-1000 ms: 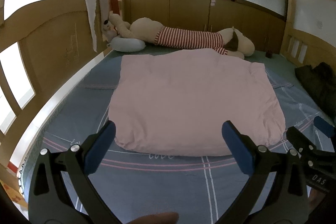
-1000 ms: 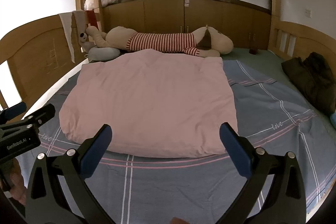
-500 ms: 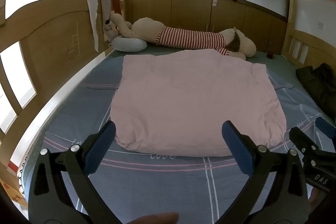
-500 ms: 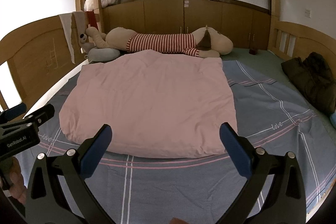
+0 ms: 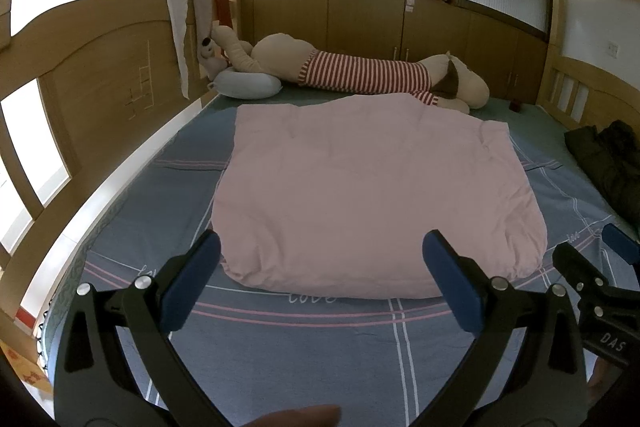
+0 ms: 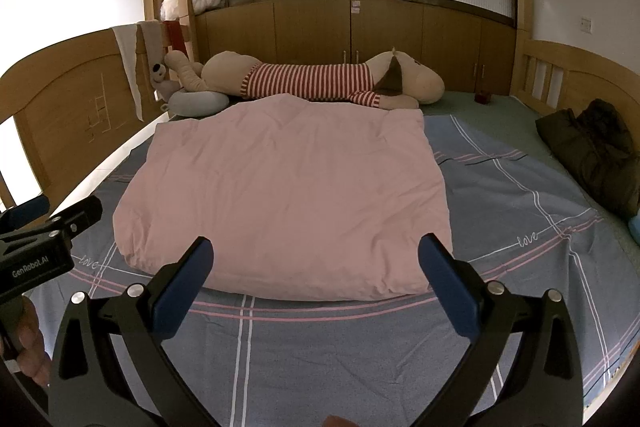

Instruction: Fold large clothes

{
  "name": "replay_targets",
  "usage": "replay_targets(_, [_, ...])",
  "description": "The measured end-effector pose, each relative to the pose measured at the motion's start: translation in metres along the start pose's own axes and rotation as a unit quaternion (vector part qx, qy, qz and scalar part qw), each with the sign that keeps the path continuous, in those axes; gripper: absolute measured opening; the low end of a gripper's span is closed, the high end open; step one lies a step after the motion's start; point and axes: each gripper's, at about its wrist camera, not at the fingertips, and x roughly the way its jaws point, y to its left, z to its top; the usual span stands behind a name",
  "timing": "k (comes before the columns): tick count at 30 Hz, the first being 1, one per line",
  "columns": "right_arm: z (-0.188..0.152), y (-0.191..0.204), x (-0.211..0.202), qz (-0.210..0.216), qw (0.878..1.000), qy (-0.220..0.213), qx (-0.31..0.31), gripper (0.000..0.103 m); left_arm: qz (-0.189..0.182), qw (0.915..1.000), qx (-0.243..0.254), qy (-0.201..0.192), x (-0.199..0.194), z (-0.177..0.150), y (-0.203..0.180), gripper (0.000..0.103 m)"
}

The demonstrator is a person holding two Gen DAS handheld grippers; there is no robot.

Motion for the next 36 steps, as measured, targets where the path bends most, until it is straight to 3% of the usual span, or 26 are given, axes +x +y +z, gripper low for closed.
replay_targets(36, [-0.0006,0.0002,0.0000,-0.001,1.000,0.000,-0.001,0.102,0.001,1.0000,-0.002,0.001,0.0022,-0.0006,0.0083,0.101])
